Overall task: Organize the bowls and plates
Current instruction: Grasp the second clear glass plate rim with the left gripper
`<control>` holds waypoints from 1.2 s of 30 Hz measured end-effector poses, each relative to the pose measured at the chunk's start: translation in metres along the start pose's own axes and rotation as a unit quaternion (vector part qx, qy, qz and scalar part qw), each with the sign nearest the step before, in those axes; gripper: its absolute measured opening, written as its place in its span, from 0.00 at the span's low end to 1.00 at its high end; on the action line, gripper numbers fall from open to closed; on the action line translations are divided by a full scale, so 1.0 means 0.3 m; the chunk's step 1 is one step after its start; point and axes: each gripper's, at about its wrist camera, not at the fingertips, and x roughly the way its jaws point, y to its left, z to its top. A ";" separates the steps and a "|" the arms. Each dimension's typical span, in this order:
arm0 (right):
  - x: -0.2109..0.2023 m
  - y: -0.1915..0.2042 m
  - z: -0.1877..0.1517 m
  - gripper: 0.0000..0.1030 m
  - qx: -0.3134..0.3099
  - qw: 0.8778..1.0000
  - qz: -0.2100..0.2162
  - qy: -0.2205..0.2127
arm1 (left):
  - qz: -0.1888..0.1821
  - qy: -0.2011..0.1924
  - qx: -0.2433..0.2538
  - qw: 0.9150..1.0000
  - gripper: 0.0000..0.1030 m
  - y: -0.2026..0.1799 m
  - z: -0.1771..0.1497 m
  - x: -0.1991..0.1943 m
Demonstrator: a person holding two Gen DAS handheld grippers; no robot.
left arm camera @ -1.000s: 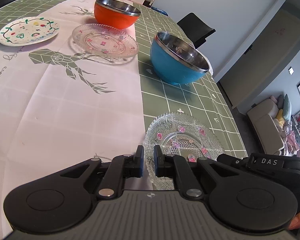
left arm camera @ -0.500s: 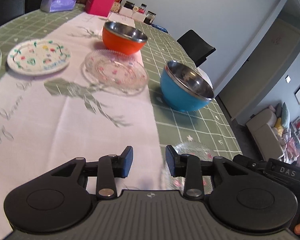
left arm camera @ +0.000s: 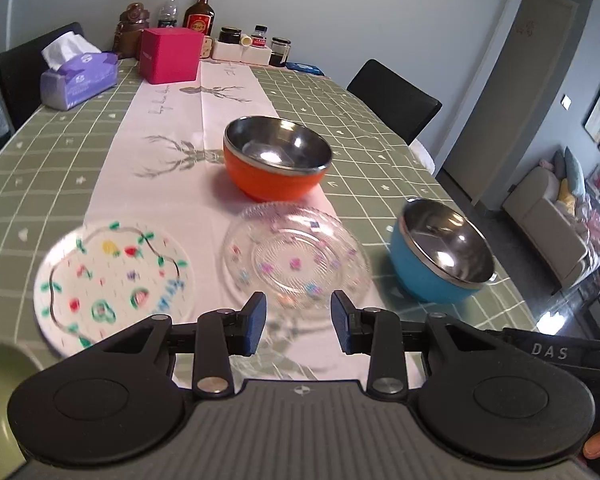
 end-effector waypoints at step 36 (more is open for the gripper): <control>0.305 -0.022 0.123 0.08 0.031 0.999 -0.009 0.016 | 0.026 0.072 -0.058 0.995 0.13 0.186 0.155 0.367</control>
